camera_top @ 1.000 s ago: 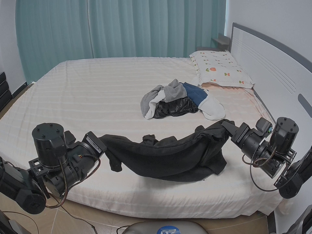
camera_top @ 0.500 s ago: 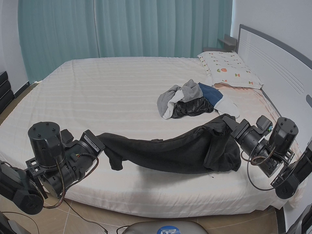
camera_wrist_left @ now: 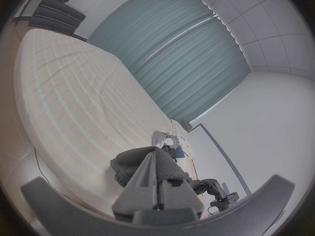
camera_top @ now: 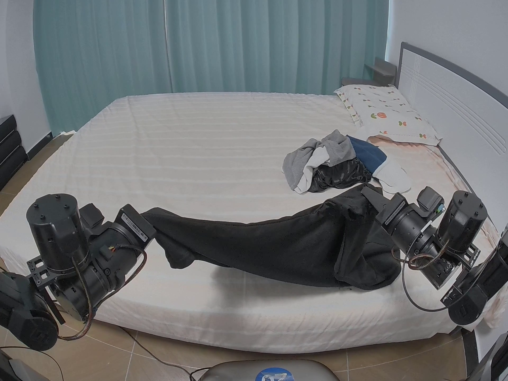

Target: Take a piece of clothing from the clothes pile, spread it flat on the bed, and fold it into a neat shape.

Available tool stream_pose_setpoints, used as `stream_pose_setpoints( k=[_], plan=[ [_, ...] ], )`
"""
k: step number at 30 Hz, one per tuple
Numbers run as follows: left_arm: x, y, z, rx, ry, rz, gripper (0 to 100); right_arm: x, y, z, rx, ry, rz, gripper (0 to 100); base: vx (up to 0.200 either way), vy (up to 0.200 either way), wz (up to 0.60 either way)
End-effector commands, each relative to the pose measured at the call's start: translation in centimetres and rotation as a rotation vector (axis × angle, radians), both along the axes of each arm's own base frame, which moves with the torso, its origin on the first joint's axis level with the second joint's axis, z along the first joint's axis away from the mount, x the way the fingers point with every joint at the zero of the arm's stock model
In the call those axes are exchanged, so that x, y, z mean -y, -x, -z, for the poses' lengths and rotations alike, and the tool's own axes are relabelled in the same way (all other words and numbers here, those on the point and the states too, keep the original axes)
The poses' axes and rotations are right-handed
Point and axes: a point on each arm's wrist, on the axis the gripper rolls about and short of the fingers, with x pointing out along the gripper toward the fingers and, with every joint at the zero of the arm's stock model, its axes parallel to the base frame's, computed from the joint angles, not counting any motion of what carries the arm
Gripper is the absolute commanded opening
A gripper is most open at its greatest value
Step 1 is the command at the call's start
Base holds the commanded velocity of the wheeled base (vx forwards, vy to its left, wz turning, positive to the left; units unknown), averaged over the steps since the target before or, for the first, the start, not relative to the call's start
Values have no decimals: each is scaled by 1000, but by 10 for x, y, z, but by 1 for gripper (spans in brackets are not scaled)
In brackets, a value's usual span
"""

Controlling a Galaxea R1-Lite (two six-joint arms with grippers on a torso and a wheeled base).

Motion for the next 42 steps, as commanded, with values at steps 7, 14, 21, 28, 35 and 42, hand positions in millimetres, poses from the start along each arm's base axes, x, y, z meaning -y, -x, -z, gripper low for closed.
stream_pose_setpoints(
  k=[7,14,21,28,35,42],
  plan=[
    [-3,4,1,-2,2,-1,0,0,2,0,4,-2,-4,0,0,200,0],
    [-4,5,0,0,3,-2,0,0,4,-2,10,-6,-7,0,0,200,0],
    [-4,5,1,-4,1,1,0,0,7,-1,2,-3,-29,0,0,200,0],
    [-5,4,1,-4,1,-7,0,0,9,-3,8,-4,-38,0,0,200,0],
    [-6,3,3,-9,-2,-10,0,0,9,-2,5,-3,-38,0,0,200,0],
    [-6,4,6,-21,-10,-7,0,2,10,-1,-1,3,-33,0,0,0,0]
  ],
)
